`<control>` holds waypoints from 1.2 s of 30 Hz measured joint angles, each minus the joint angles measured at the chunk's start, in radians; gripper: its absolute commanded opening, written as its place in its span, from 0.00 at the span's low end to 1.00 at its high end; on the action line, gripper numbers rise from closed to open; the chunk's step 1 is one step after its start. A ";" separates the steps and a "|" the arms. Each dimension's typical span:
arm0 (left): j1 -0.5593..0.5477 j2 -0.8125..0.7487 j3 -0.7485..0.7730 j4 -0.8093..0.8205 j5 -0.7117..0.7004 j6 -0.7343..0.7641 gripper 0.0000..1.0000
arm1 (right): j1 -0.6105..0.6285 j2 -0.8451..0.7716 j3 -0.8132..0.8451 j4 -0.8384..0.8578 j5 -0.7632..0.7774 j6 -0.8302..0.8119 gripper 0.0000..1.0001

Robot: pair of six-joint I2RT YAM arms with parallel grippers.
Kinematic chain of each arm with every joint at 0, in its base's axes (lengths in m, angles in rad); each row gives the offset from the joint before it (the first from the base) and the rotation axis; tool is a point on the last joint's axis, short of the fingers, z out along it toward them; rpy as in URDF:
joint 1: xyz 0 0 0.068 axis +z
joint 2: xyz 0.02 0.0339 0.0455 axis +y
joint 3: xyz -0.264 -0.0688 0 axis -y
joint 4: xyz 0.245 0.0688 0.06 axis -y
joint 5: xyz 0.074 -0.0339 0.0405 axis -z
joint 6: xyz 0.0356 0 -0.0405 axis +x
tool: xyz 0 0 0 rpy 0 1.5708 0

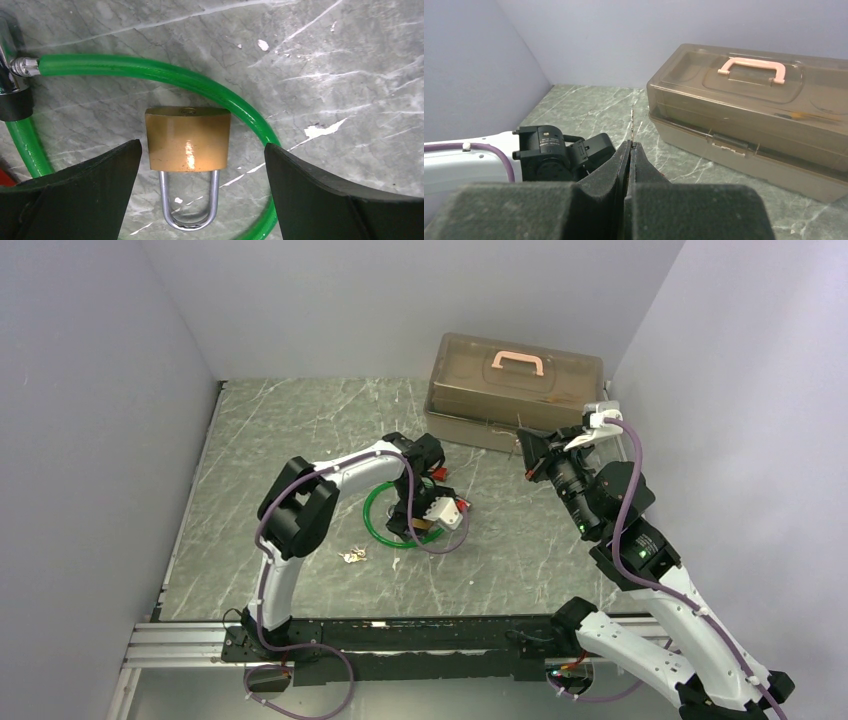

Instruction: Unlock with the key

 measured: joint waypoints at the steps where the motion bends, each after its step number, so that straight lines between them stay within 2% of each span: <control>1: 0.000 0.003 0.000 0.008 -0.002 0.000 1.00 | 0.000 0.000 0.001 0.000 0.000 0.000 0.00; 15: 0.002 0.008 -0.046 0.088 -0.033 0.033 0.98 | 0.000 0.005 0.014 0.000 0.000 -0.001 0.00; 21: -0.004 0.008 -0.051 0.119 -0.050 0.022 0.78 | 0.000 0.007 0.023 -0.001 -0.001 -0.001 0.00; 24: -0.006 0.005 -0.059 0.135 -0.054 0.003 0.61 | 0.000 0.010 0.024 -0.001 0.000 -0.001 0.00; 36: -0.008 -0.057 -0.136 0.200 -0.072 -0.045 0.21 | 0.000 0.035 0.053 -0.004 -0.006 -0.002 0.00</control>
